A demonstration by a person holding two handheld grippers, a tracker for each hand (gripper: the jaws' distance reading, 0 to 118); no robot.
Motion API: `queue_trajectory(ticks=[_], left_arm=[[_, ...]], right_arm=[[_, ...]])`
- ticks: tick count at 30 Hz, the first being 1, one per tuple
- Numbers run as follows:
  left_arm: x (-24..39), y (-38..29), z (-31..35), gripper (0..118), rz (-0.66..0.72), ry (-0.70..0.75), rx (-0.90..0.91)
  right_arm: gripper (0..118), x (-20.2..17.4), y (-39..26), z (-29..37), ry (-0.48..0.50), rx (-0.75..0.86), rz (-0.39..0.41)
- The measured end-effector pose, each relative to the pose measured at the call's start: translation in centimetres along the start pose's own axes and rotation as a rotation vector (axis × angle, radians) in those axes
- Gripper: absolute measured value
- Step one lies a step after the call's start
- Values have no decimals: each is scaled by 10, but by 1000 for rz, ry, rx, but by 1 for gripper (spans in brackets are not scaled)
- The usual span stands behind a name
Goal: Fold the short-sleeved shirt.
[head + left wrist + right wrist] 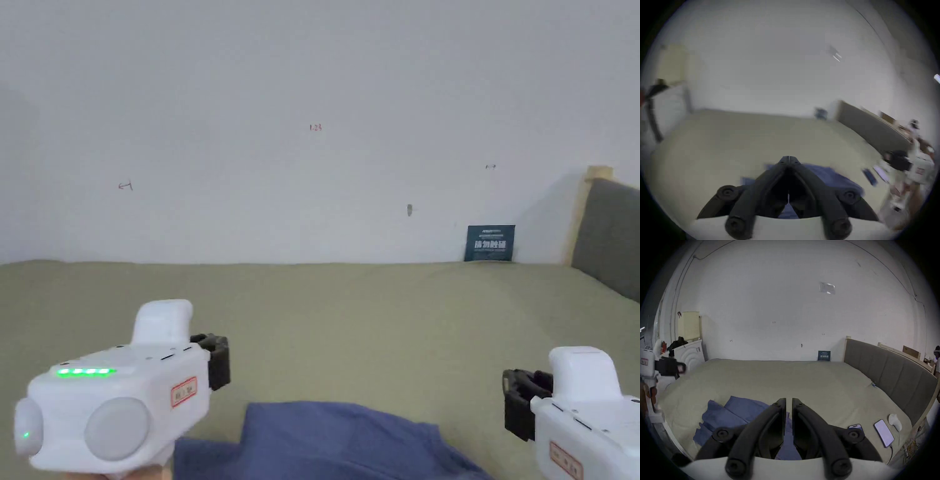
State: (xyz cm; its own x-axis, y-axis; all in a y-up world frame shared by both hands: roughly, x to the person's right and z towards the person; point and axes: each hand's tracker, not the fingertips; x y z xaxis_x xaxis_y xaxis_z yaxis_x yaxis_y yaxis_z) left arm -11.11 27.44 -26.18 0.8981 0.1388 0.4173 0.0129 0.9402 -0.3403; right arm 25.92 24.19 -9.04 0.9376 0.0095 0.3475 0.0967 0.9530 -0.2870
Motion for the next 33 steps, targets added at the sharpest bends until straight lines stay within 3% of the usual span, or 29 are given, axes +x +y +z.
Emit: queue_trajectory(ticks=[5,12,19,22,25,28,29,30,31,32,33], left_arm=[[-71,-27,35,0,183,153,46],[-97,-52,30,0,130,163,-55],[-91,-22,-40,0,32,80,-192],[-91,-5,-93,0,29,43,-321],[-93,5,-169,0,75,-61,-626],[-89,-7,-226,0,48,-43,-850],[-86,-14,-239,6,10,-32,-859],[-80,-25,-243,43,-49,3,-876],[-75,-31,-251,90,-113,32,-896],[-72,-41,-259,118,-152,50,-918],[-71,-53,-266,115,-138,32,-953]], right_arm=[[10,-10,-9,-1,10,-14,39],[10,-10,-19,-9,-1,-60,72],[10,-10,-13,-28,-3,-78,81],[10,-11,-13,-39,0,-84,81],[10,-13,-14,-53,-20,-90,104],[10,-15,-18,-64,-21,-106,108],[10,-14,-21,-67,-18,-109,109],[10,-14,-24,-70,-20,-113,111],[10,-14,-27,-71,-26,-116,114],[10,-13,-30,-73,-28,-118,115],[10,-11,-33,-75,-23,-125,112]])
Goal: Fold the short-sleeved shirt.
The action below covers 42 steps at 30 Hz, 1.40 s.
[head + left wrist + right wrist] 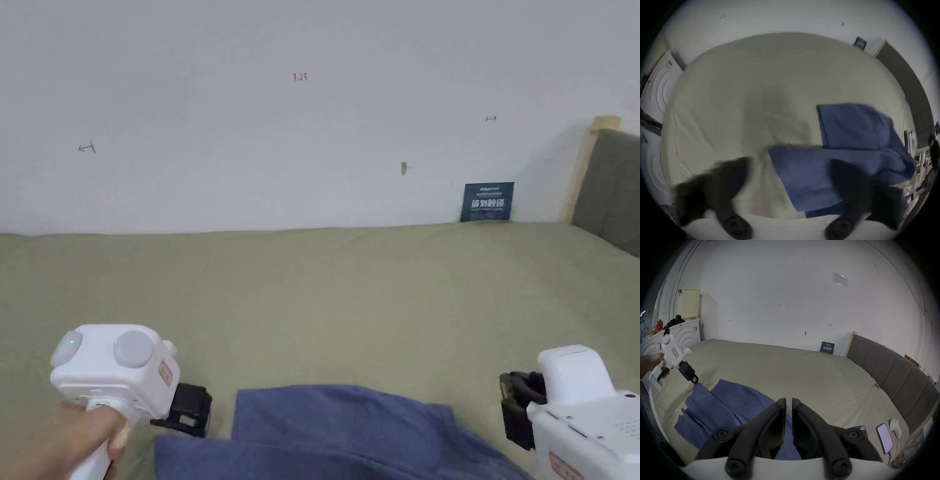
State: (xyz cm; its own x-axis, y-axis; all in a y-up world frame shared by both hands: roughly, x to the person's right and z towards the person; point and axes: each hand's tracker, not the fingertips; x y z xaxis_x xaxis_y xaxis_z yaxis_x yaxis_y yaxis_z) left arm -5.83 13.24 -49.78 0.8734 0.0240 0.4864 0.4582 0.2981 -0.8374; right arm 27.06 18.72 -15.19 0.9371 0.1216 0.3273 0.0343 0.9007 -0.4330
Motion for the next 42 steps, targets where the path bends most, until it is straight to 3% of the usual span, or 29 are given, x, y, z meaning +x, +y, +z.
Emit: queue_trajectory(ticks=[2,4,10,11,12,13,14,15,16,17,20,23,24,25,26,27,29,31,42], left_arm=[[-3,-10,-15,104,51,-110,8],[-7,-14,-35,103,138,-170,-47],[1,-25,-48,92,141,-84,-42],[1,-26,-43,80,150,-63,-23],[0,-26,-36,52,142,-26,19],[-4,-26,-30,13,143,-39,47],[-10,-27,-27,1,184,-176,77],[-15,-27,-24,1,242,-257,100],[-16,-27,-21,1,280,-224,113],[3,-39,-8,1,251,-196,110],[19,-50,-3,1,199,-177,108],[6,-39,-9,1,200,-169,115],[6,-41,-8,1,200,-176,123],[3,-39,-11,1,202,-182,124],[2,-39,-11,1,205,-184,124],[2,-40,-10,1,206,-181,128],[0,-43,-9,1,207,-185,135],[-3,-45,-4,1,211,-197,151],[-25,-43,91,1,236,-228,473]], right_arm=[[10,3,-5,-4,11,-19,-14],[10,6,-9,-7,16,-34,-21],[10,18,-23,-3,18,-52,-28],[10,21,-25,-3,18,-57,-31],[13,24,-28,-5,22,-80,-36],[24,26,-32,-8,48,-128,-43],[49,29,-36,-12,61,-184,-51],[95,31,-41,-17,83,-250,-66],[114,33,-49,-23,112,-326,-102],[116,34,-55,-22,132,-331,-149],[109,36,-66,-15,220,-358,-215],[106,32,-71,-13,228,-379,-179],[91,27,-73,-13,238,-401,-136],[64,24,-73,-13,238,-430,-104],[21,22,-72,-14,245,-465,-79],[7,19,-71,-16,222,-503,-72],[7,16,-73,-15,160,-506,-95],[7,23,-71,-12,221,-465,-157],[7,49,1,3,221,-236,-295]])
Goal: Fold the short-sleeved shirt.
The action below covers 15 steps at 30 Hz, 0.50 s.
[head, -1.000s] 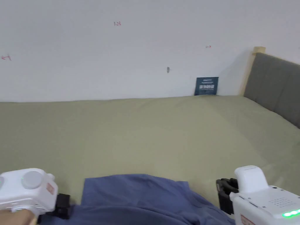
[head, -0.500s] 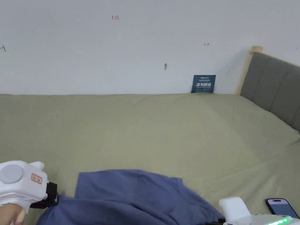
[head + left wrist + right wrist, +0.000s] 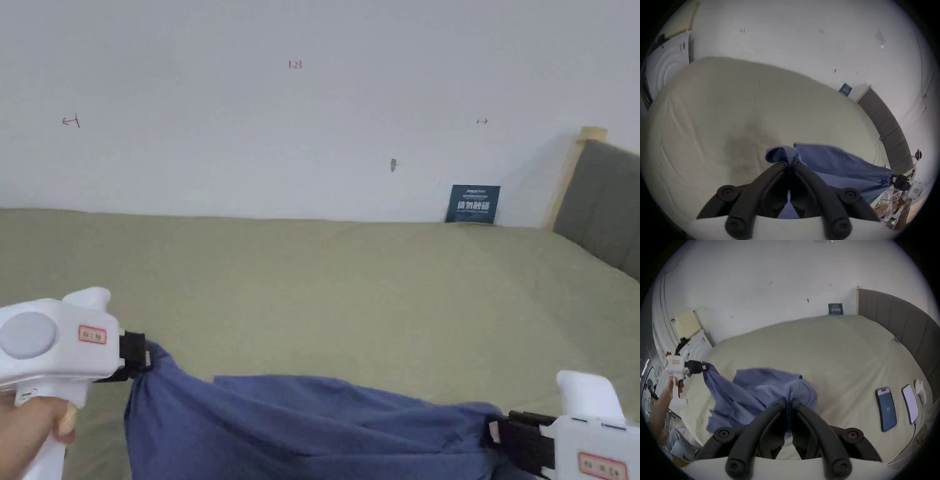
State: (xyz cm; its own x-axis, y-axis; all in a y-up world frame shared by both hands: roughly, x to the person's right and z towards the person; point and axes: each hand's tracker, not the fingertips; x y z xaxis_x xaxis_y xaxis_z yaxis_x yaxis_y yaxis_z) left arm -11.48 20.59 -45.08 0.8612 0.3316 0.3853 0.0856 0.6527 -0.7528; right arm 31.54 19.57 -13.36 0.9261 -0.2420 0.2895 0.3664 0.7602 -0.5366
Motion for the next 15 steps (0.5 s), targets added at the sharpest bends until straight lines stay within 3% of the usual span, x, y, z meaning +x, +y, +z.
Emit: queue_trajectory(ticks=[8,15], left_arm=[[3,54,74,1,-58,58,233],[2,112,127,1,-84,83,425]], right_arm=[[6,-25,86,-18,12,150,142],[6,-60,182,-28,-13,321,201]])
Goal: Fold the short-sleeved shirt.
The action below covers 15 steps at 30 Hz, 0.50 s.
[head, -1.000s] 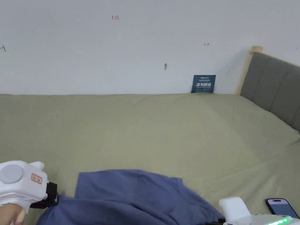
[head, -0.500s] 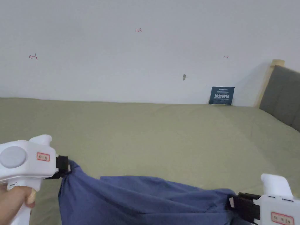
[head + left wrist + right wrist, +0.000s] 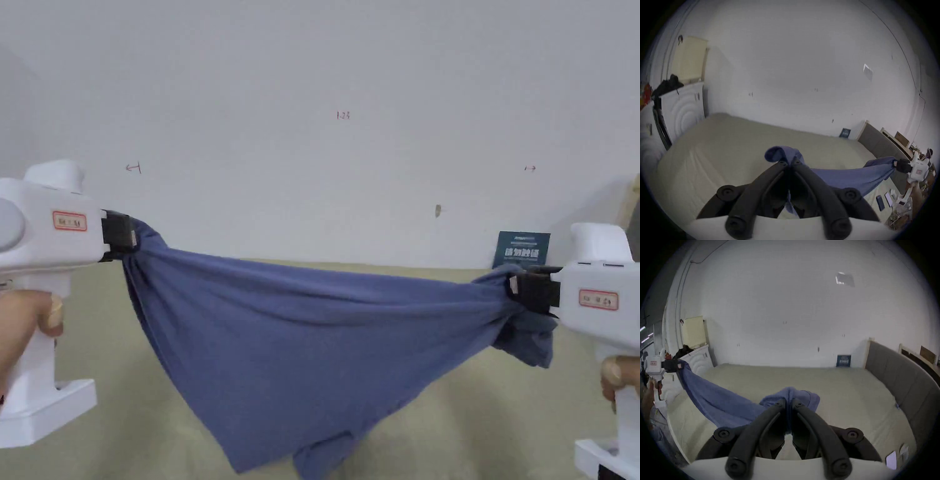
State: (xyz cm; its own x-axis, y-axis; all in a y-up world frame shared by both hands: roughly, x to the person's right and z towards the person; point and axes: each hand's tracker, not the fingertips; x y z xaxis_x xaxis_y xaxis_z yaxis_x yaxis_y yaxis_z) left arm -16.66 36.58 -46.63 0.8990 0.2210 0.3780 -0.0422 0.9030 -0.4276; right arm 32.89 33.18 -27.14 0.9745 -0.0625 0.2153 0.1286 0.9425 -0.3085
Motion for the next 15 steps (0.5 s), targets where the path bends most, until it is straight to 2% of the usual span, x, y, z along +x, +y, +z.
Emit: queue_trajectory(ticks=[5,7,11,15], left_arm=[[-4,41,2,1,24,-8,65],[-3,50,-1,1,26,7,98],[-5,54,-9,1,33,26,124],[-18,40,-18,1,96,22,111]], right_arm=[[6,-8,49,-22,-9,60,-21],[6,-10,61,-28,1,93,-55],[6,-14,69,-41,1,98,-64],[6,-13,58,-50,0,90,-83]])
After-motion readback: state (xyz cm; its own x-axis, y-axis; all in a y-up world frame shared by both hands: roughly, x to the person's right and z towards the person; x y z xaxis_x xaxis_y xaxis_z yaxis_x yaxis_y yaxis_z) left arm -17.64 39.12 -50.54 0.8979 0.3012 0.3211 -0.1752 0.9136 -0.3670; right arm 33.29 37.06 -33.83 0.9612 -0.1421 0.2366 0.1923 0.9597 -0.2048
